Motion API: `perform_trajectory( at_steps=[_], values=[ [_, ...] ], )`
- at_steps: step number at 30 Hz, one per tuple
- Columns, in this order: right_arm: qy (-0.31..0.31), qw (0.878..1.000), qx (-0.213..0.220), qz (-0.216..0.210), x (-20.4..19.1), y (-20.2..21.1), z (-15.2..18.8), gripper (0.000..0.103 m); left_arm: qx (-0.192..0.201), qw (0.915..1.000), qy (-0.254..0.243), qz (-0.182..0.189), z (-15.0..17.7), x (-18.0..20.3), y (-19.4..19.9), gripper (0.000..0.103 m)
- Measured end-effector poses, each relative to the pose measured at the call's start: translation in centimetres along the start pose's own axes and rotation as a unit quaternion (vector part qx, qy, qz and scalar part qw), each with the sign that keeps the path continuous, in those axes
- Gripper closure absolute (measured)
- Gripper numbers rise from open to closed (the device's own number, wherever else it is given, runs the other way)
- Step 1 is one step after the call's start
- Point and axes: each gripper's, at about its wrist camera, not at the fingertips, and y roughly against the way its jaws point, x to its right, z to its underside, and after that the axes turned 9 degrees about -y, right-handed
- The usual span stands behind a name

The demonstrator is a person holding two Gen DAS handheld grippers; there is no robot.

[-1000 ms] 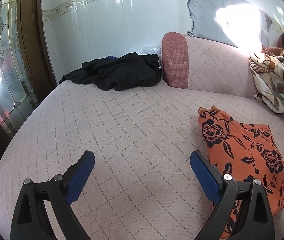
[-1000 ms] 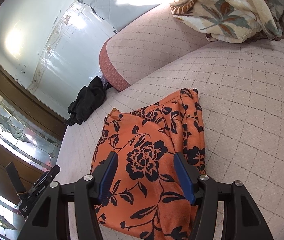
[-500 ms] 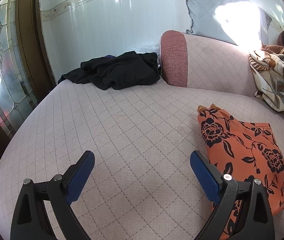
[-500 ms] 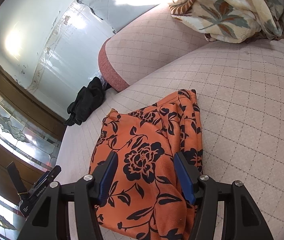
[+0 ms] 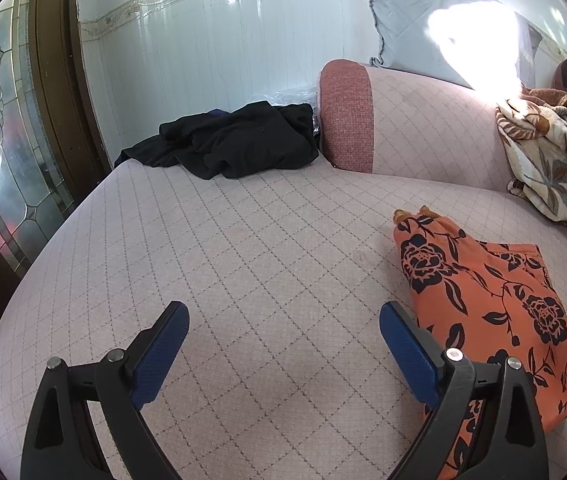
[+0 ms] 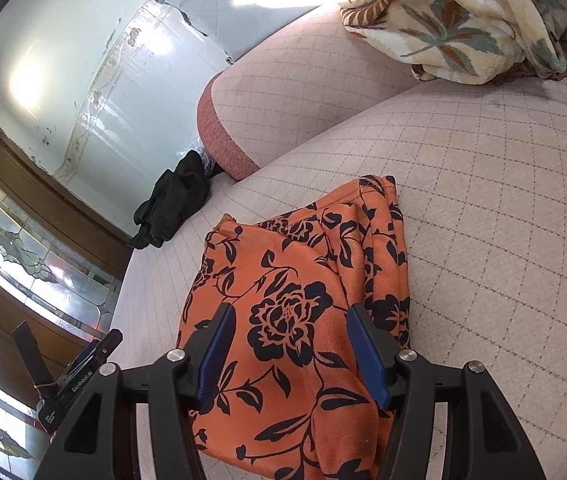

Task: Fold small clothes

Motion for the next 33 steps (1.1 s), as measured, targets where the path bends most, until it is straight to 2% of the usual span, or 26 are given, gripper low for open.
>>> perform_trajectory(
  at_steps=[28, 33],
  values=[
    [0.004, 1.000, 0.005, 0.000, 0.1, 0.2, -0.1, 0.041, 0.000, 0.9998, -0.018, 0.011, 0.1, 1.6, 0.0, 0.007],
    [0.003, 1.000, 0.003, 0.006, 0.3, 0.1, -0.2, 0.041, -0.005, 0.9995, -0.019, 0.025, 0.1, 1.9, -0.1, 0.007]
  ],
)
